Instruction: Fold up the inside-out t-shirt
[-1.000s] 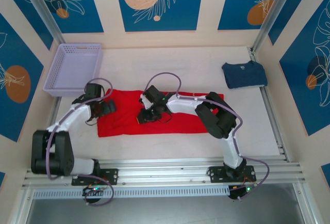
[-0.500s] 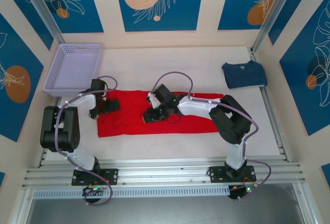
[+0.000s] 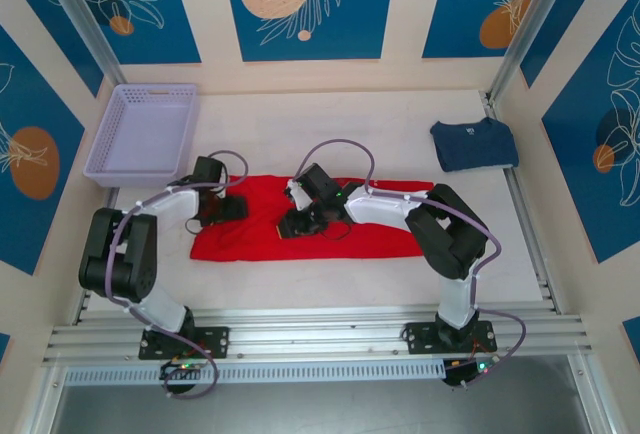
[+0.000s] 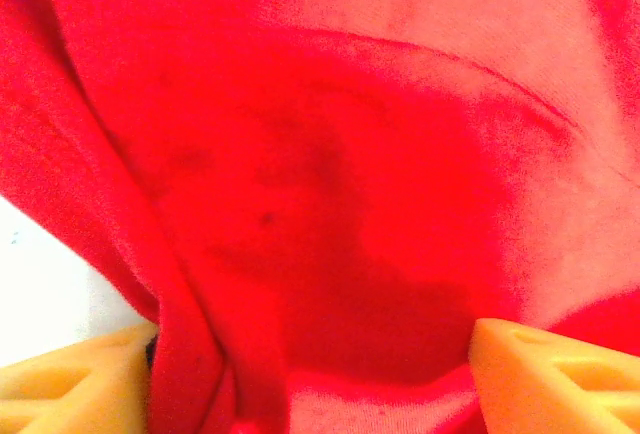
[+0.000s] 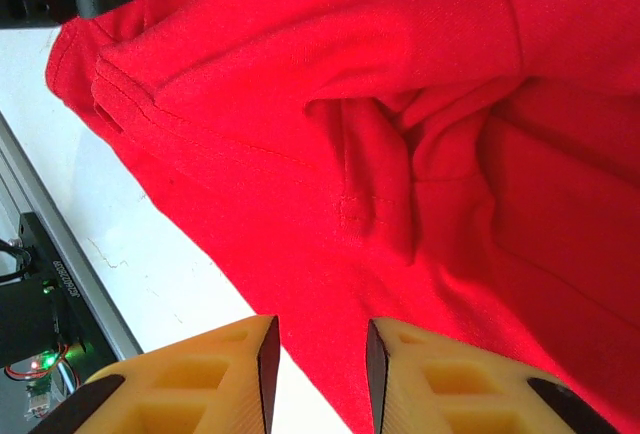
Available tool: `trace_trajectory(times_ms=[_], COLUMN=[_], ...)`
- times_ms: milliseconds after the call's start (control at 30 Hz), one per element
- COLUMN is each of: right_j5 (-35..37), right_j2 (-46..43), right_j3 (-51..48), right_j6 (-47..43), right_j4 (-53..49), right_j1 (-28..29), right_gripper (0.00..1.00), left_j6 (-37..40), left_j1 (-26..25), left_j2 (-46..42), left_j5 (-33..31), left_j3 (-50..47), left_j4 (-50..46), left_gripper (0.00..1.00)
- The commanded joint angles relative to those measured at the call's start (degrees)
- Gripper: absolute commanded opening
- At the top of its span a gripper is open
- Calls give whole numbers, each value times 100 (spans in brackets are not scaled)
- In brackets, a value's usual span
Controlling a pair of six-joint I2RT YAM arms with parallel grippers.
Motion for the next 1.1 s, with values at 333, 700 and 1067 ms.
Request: trace_trajectory(times_ms=[333, 700, 1067], right_j5=[88, 386, 1345], right_j2=[-408, -1675, -2148], right_j3=[-23, -769, -1120], right_j6=[-89, -327, -472], right_j4=[-284, -403, -708], right_j1=[-167, -1144, -1990], right_gripper=[31, 41, 53], left_j6=[-26, -401, 1104], left_j1=[-244, -1, 530], left_j2=[140, -937, -1303], left_j5=[714, 751, -1064], left_j3=[-404, -326, 1381], left_j4=[344, -306, -3043], left_gripper=[3, 0, 0])
